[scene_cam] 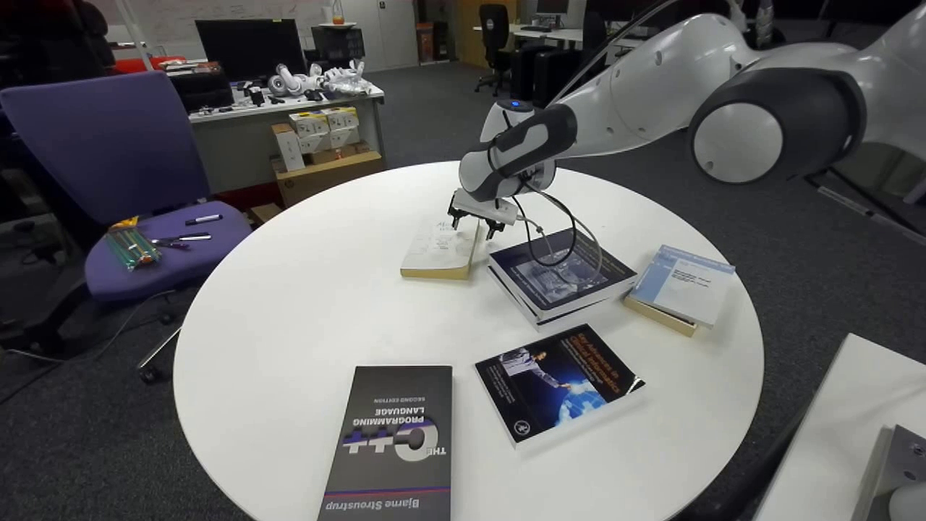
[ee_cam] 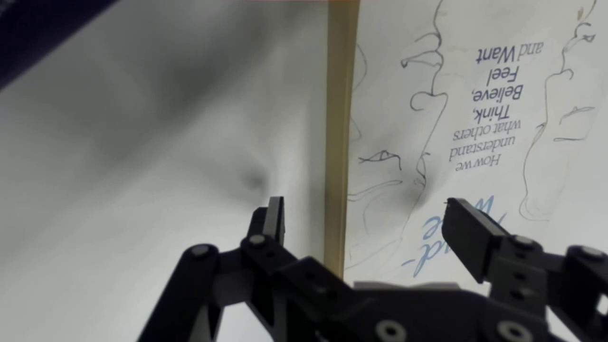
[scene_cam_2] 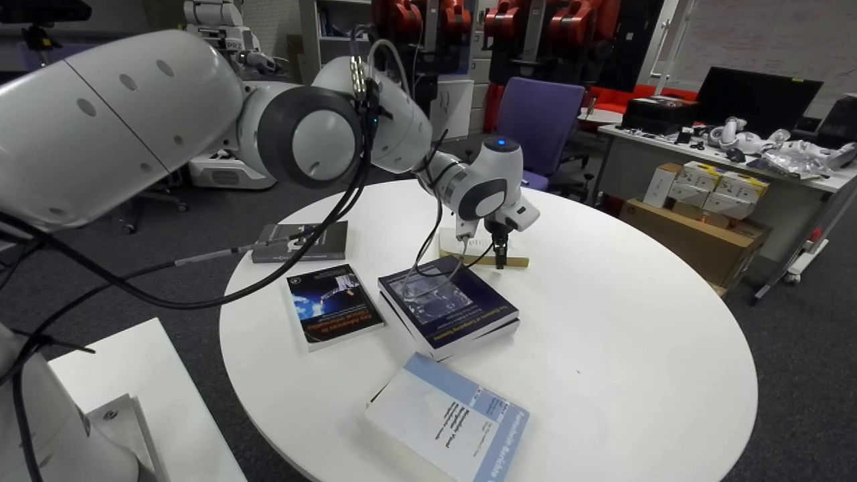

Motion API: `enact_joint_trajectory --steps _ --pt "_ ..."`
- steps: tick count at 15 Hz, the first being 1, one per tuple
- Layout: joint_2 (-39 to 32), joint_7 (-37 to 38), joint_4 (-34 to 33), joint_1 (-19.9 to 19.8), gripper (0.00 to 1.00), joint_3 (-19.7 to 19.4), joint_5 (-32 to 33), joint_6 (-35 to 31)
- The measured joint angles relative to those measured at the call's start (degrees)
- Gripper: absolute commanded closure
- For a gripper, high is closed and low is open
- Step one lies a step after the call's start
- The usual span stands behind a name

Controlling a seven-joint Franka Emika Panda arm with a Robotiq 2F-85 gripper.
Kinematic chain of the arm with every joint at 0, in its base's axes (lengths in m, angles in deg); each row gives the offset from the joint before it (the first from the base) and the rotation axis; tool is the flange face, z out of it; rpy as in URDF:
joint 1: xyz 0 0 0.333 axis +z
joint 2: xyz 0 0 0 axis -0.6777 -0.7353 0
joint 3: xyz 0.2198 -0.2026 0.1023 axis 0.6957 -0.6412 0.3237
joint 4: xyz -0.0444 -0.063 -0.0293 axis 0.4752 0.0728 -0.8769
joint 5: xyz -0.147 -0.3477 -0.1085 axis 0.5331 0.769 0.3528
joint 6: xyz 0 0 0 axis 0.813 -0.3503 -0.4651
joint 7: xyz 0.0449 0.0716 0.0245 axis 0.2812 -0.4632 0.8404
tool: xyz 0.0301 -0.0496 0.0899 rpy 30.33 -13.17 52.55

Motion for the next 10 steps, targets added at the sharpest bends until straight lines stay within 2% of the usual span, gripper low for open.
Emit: enact_joint_trajectory --steps 7,8,10 --pt "0.07 0.0 -0.14 0.0 0.94 0.13 -0.4 -0.06" --pt "0.13 -0.03 -0.26 0.11 0.98 -0.22 0.15 -0.06" --pt "0.2 -0.13 -0.86 0.93 1.0 -2.15 2.64 -0.24"
